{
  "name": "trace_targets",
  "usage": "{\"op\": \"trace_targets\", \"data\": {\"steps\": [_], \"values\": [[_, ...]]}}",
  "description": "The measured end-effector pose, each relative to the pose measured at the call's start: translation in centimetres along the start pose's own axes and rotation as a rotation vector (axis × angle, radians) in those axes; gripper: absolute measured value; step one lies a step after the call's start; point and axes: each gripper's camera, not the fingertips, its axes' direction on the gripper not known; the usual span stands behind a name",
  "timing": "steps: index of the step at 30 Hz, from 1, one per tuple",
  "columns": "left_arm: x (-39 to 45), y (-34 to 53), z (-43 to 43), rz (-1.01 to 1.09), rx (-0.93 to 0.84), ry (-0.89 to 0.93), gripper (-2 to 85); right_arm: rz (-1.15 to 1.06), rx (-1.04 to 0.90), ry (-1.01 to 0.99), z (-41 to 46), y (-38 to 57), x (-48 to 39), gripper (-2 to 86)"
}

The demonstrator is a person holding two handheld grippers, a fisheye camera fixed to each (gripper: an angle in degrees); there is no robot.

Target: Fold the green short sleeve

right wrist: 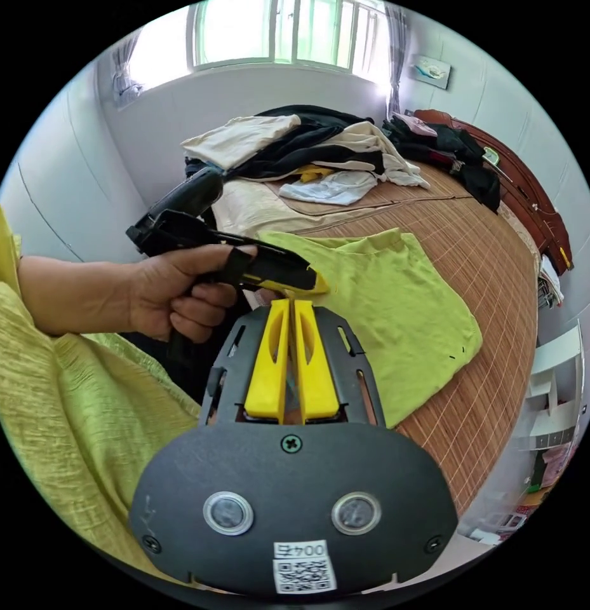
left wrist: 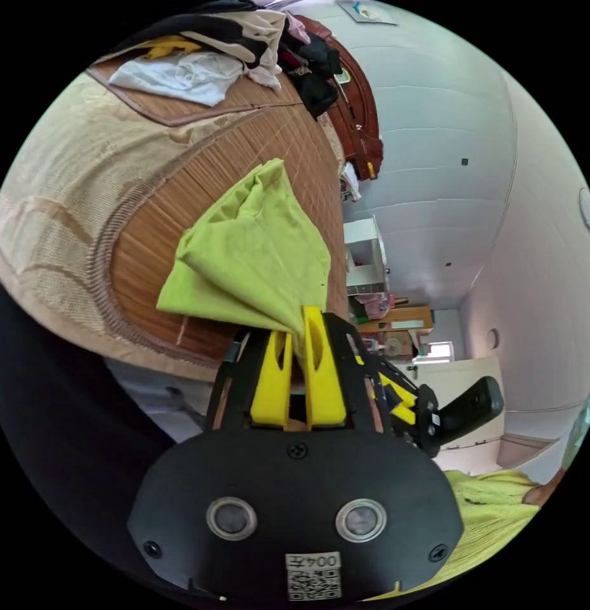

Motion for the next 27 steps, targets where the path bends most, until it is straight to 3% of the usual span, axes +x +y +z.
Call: {"op": "trace_targets", "data": {"steps": [4, 6, 8, 11, 14, 21, 27], "values": [[-1.3, -0.1, -0.6, -0.021, -0.025, -0.008, 4.2, 0.228, 0.050, 0.010, -1.2, 6.0, 8.3, 7.1], [-1.8, -0.1, -0.3, -0.042, -0.047, -0.015, 4.0, 0.434, 0.066, -0.121, -0.4, 9.5, 15.7, 10.0], [-1.7, 0.1, -0.1, -0.039, -0.047, -0.024, 3.9, 0.665, 0.107, -0.450, 2.2, 14.5, 25.3, 15.3], [-1.6, 0.7, 0.2, -0.039, -0.045, -0.030, 3.8, 0.912, 0.226, -0.759, 5.9, 20.5, 32.8, 17.8], [-1.6, 1.3, 0.4, -0.045, -0.047, -0.023, 3.7, 1.133, 0.284, -0.712, 7.5, 25.7, 35.7, 18.4], [-1.2, 3.0, 0.9, -0.026, -0.061, -0.045, 3.8, 1.183, 0.259, -0.641, 8.9, 29.4, 39.3, 17.4], [-1.6, 4.6, 1.6, -0.029, -0.054, -0.047, 3.9, 1.080, 0.241, -0.852, 14.1, 28.7, 43.6, 11.0]]}}
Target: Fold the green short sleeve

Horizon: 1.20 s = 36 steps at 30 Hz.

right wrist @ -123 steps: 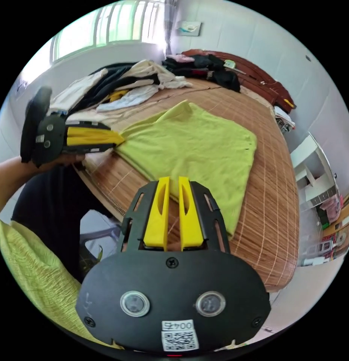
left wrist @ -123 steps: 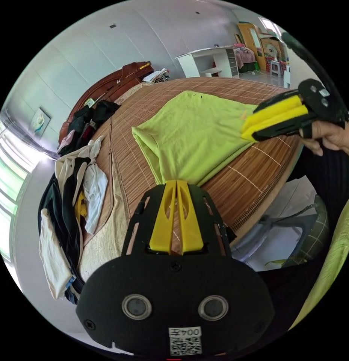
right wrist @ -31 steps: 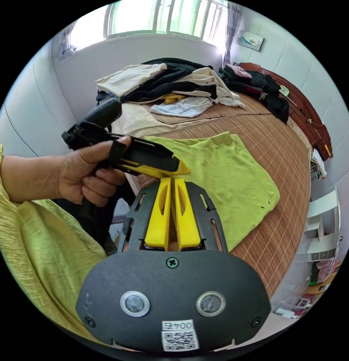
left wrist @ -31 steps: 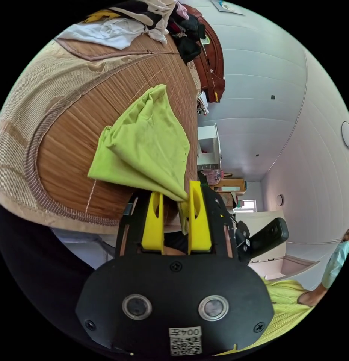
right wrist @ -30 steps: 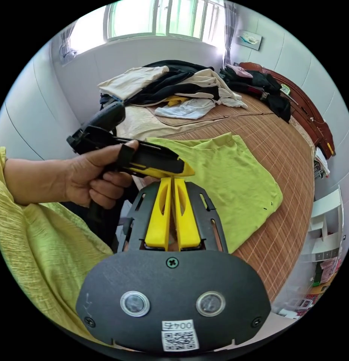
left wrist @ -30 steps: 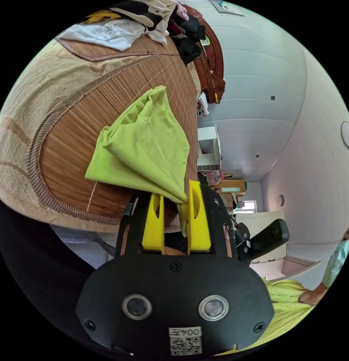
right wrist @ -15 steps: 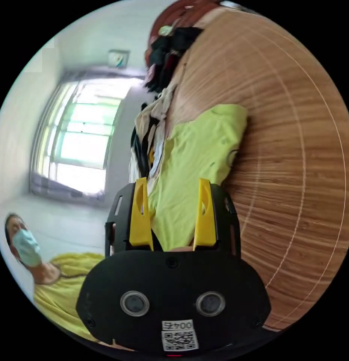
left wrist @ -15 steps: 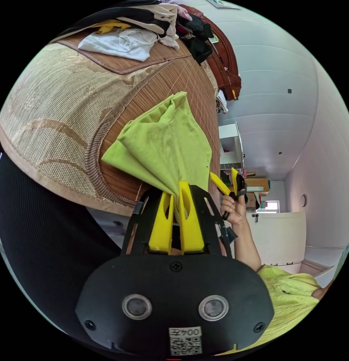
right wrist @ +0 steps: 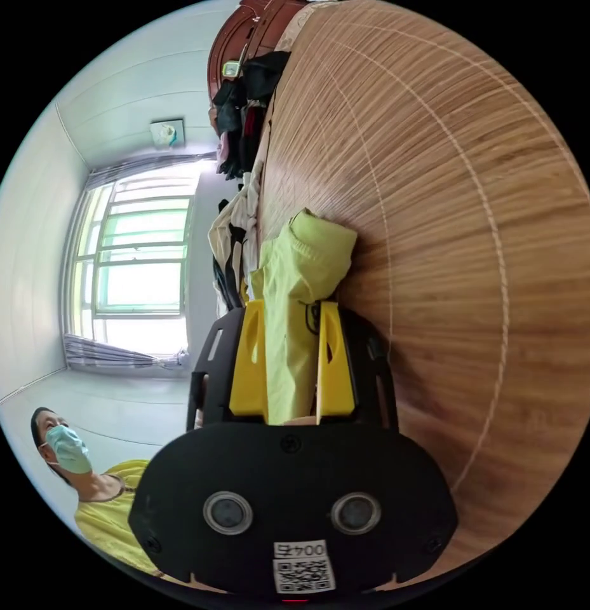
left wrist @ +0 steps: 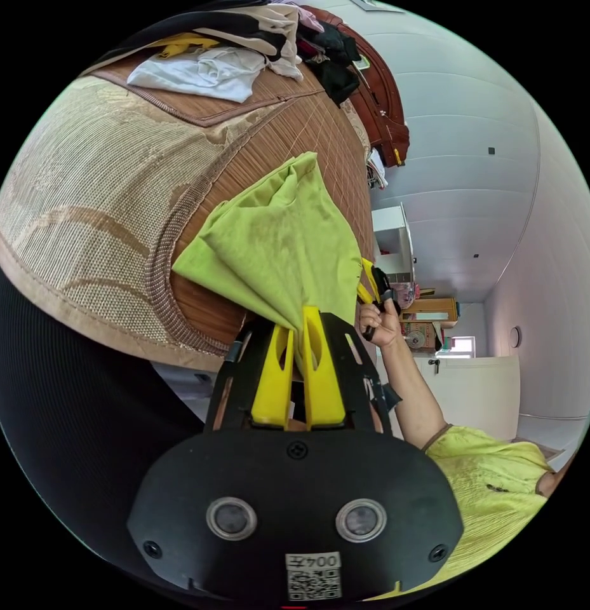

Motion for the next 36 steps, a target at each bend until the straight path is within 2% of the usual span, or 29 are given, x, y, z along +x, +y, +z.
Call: {"op": "trace_targets", "data": {"steps": [3, 6, 9, 11, 16, 21, 25, 28, 32, 36], "values": [[0.4, 0.8, 0.2, 0.029, 0.024, -0.025, 4.0, -0.006, -0.001, -0.074, 0.6, -2.1, 1.4, 7.5], [1.8, 1.9, -0.6, 0.079, 0.069, -0.056, 3.9, -0.048, 0.055, -0.019, -0.3, -2.7, -1.1, 5.1], [4.3, 3.3, -2.9, 0.168, 0.113, -0.074, 3.9, -0.188, 0.046, 0.124, -1.1, -2.5, -8.8, 4.8], [5.8, 4.2, -5.1, 0.224, 0.141, -0.080, 3.9, -0.361, -0.016, 0.233, -0.7, -2.0, -17.0, 4.7], [6.1, 7.5, -14.3, 0.241, 0.231, 0.005, 3.9, -0.532, -0.168, 0.274, 1.9, -2.7, -30.8, 4.7], [2.8, 9.5, -24.8, 0.196, 0.398, 0.024, 4.0, -0.605, -0.326, 0.240, 9.8, -6.1, -41.3, 4.7], [1.4, 9.3, -35.1, 0.221, 0.569, -0.079, 4.0, -0.731, -0.400, 0.177, 19.7, -8.9, -52.3, 4.6], [2.5, 9.5, -46.1, 0.292, 0.755, -0.206, 4.0, -0.883, -0.391, 0.098, 25.8, -9.8, -62.1, 4.6], [0.6, 9.0, -53.0, 0.266, 0.823, -0.228, 4.1, -0.977, -0.321, -0.017, 32.4, -12.3, -71.4, 4.6], [-8.2, 6.0, -53.6, 0.106, 0.780, -0.212, 4.3, -0.913, -0.369, 0.041, 40.9, -16.6, -71.2, 4.8]]}}
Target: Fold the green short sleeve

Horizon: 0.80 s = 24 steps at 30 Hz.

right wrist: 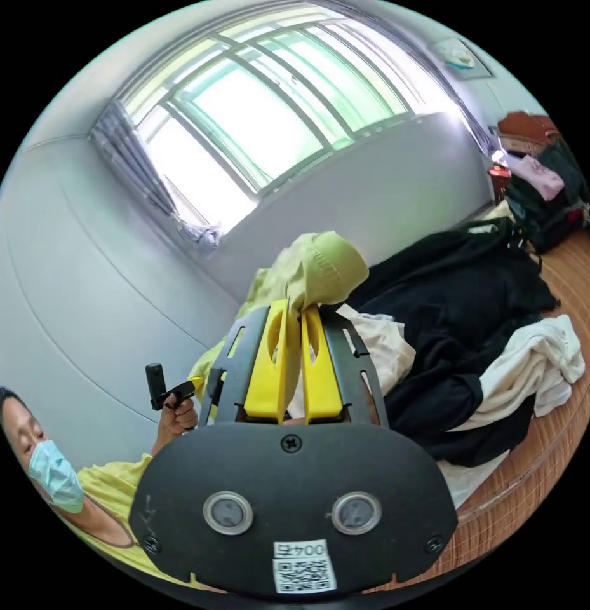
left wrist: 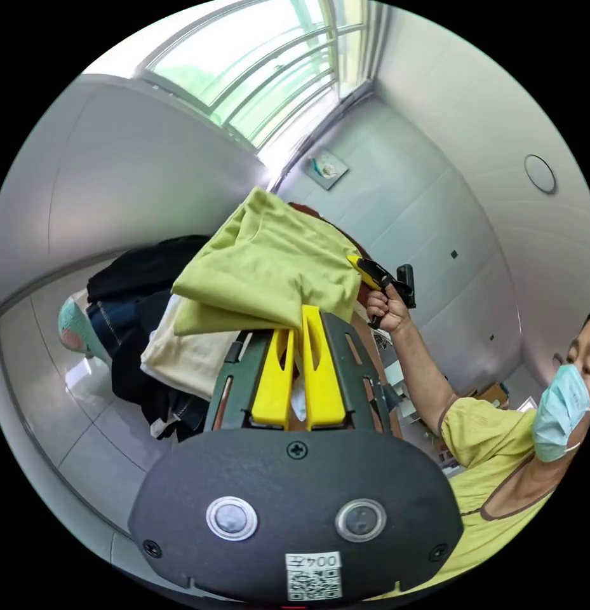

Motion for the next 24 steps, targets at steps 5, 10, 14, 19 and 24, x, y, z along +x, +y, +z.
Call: {"op": "trace_targets", "data": {"steps": [5, 10, 14, 19, 24], "values": [[-14.3, 4.2, 10.0, -0.279, -0.174, -0.093, 4.1, 0.274, -0.266, 0.034, 14.4, 1.9, 14.3, 5.2], [-15.3, 5.9, 10.2, -0.254, -0.126, -0.052, 4.1, 0.381, -0.190, -0.041, 15.4, 5.5, 17.8, 5.0], [-13.4, 5.4, 8.9, -0.261, -0.110, -0.030, 4.1, 0.260, -0.200, 0.053, 14.3, 2.4, 13.4, 3.8], [-12.0, 6.4, 10.2, -0.252, -0.156, -0.138, 4.4, 0.121, -0.243, 0.279, 15.2, -0.4, 7.6, 3.9], [-10.6, 9.2, 8.4, -0.237, -0.030, -0.116, 3.7, 0.147, -0.214, 0.332, 14.7, 0.3, 4.8, 5.1]]}}
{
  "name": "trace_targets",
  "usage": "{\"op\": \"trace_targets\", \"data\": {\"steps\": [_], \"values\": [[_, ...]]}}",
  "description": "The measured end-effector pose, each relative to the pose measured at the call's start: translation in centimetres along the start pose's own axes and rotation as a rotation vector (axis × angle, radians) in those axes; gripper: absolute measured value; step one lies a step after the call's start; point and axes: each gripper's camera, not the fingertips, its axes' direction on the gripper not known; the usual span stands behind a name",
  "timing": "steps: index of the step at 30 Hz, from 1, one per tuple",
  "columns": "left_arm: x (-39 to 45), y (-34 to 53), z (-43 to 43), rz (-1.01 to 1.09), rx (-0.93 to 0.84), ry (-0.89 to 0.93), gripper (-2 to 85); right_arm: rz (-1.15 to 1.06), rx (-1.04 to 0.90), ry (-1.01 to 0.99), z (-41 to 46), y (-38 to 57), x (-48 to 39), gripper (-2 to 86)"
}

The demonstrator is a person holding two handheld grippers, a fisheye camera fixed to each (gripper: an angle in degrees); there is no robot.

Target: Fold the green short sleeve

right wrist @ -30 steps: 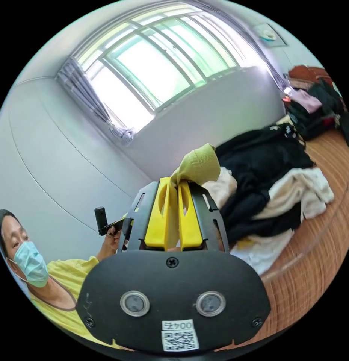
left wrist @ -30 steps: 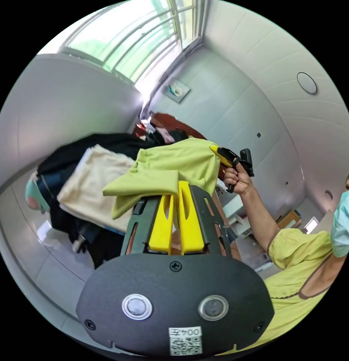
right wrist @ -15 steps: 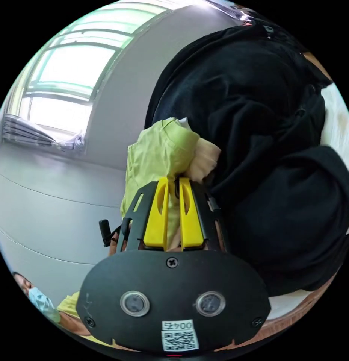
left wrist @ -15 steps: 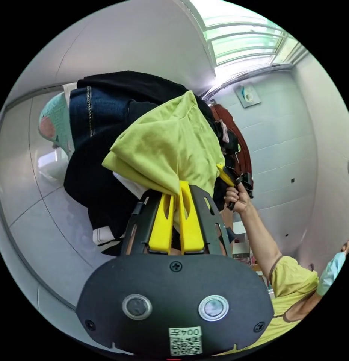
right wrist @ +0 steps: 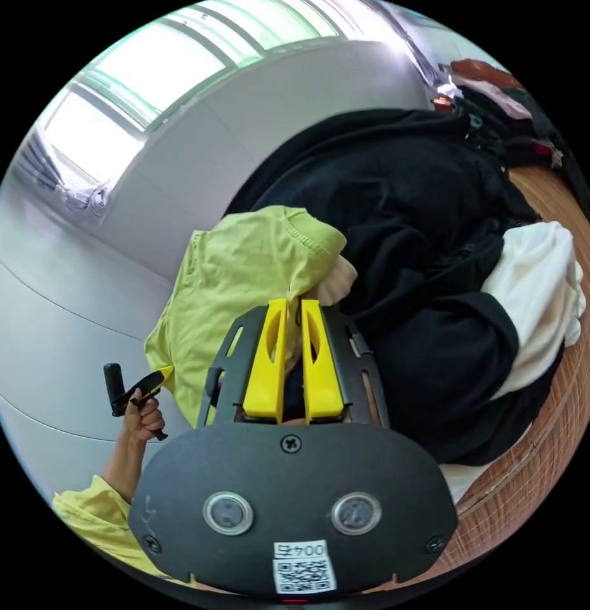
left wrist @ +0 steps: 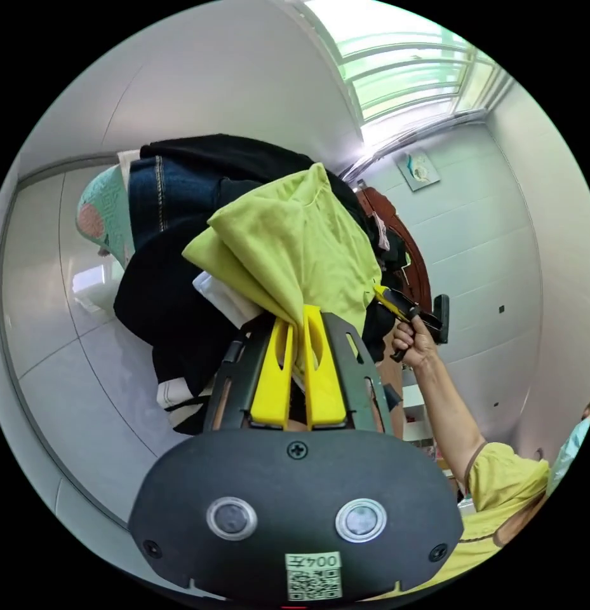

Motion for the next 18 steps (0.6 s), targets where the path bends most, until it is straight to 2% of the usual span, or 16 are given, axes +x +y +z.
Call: {"op": "trace_targets", "data": {"steps": [2, 4, 8, 12, 18], "values": [[1.5, 1.7, -1.2, 0.061, 0.037, -0.029, 3.0, -0.065, 0.089, 0.076, -3.2, 3.5, -2.7, 4.7], [4.8, 5.3, -2.5, 0.204, 0.087, -0.155, 1.9, -0.132, 0.109, 0.142, -5.0, 7.6, -4.9, 2.2], [12.5, 13.2, 0.0, 0.536, 0.031, -0.320, 0.8, -0.242, 0.045, 0.332, -6.5, 20.2, -8.5, -0.3], [21.1, 22.6, 6.3, 0.804, -0.104, -0.299, 0.6, -0.224, -0.052, 0.435, -7.0, 30.7, -9.0, -0.6], [30.3, 30.6, 14.1, 1.009, -0.190, -0.287, 0.7, -0.062, -0.133, 0.538, -8.3, 43.6, -7.7, -0.7]]}}
